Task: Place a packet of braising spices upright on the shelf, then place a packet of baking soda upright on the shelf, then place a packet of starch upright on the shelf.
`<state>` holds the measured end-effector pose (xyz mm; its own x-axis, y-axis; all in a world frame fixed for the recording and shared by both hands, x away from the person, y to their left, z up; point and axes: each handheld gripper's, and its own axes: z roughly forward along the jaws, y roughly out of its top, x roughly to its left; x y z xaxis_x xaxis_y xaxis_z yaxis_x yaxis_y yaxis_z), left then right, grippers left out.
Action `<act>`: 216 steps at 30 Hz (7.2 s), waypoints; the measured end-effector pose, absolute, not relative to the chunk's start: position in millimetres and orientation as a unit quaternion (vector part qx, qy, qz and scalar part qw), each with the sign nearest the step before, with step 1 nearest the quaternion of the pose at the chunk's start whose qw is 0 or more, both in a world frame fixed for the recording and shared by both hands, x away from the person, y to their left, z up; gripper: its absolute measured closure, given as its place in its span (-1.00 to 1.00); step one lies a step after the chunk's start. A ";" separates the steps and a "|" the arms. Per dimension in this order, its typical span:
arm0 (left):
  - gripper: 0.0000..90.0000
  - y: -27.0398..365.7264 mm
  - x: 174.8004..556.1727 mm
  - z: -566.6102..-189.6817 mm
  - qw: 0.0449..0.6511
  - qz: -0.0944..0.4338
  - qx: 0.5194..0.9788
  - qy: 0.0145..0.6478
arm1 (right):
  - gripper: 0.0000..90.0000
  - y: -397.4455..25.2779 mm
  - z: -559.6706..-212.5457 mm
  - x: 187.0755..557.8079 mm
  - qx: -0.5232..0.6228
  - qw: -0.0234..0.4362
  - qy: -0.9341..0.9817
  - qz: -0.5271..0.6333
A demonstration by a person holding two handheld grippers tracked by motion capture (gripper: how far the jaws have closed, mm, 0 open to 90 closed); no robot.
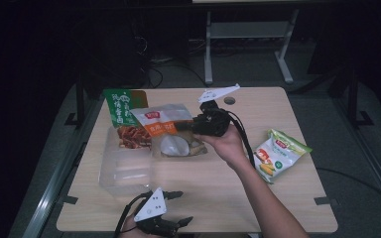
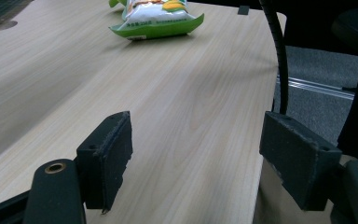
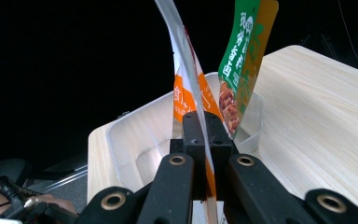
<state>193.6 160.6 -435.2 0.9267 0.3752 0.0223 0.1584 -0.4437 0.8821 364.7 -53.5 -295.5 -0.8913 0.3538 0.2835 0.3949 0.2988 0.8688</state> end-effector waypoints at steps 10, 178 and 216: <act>-0.44 161.7 193.5 -435.4 0.508 0.104 0.840 0.163 | 1.00 -36.7 -290.6 369.3 -0.225 0.021 -0.808 -0.544; -0.47 162.8 191.4 -441.7 0.499 0.098 0.845 0.168 | 0.16 -76.8 -378.2 374.3 -0.286 0.049 -0.814 -0.503; -0.48 165.0 195.3 -441.8 0.498 0.098 0.844 0.176 | 0.00 -224.4 -396.0 341.0 -0.421 -0.042 -0.787 -0.449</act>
<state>195.3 165.0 -441.8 0.9189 0.3944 -0.0087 0.1985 -0.4432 0.8742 341.0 -224.4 -396.0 -0.6416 0.7005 0.3125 0.6257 0.2424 0.7414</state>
